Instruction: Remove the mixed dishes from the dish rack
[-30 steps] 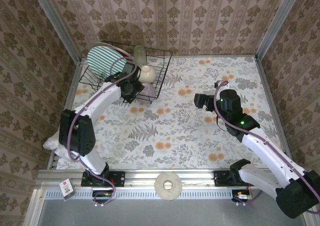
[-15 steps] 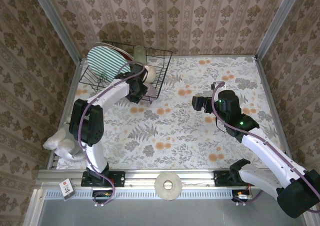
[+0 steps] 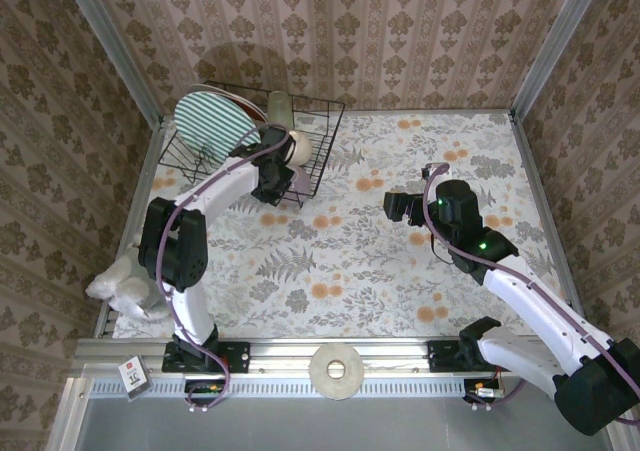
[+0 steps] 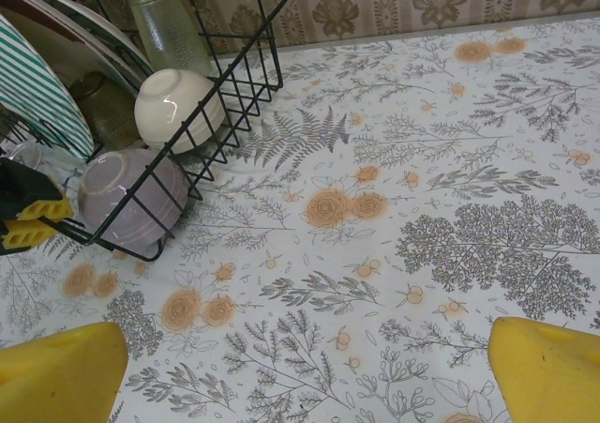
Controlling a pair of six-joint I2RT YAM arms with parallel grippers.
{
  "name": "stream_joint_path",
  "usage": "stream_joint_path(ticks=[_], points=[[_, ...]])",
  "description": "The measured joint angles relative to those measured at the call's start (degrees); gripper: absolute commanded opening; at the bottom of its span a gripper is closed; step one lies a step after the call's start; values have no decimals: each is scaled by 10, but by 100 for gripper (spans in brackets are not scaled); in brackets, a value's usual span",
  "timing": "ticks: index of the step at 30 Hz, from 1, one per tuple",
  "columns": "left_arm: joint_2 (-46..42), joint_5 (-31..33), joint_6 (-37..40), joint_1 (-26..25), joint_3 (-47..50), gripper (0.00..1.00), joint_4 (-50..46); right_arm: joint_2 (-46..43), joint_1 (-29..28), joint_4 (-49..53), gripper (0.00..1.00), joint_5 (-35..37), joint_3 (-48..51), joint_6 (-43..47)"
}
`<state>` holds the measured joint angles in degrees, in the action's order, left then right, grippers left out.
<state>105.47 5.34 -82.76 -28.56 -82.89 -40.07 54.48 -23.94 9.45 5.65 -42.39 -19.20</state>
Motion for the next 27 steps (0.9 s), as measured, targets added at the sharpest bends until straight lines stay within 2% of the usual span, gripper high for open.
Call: stream_joint_path(ticks=[7,15,27], points=[[-25,3,6,-14,36,0,20,1,0,0,100,12,0,0],[-56,-14,50,-42,69,0,10,13,0,1,100,27,-3,0],[-82,-52,124,-113,94,0,-11,14,0,25,100,40,-32,-4]])
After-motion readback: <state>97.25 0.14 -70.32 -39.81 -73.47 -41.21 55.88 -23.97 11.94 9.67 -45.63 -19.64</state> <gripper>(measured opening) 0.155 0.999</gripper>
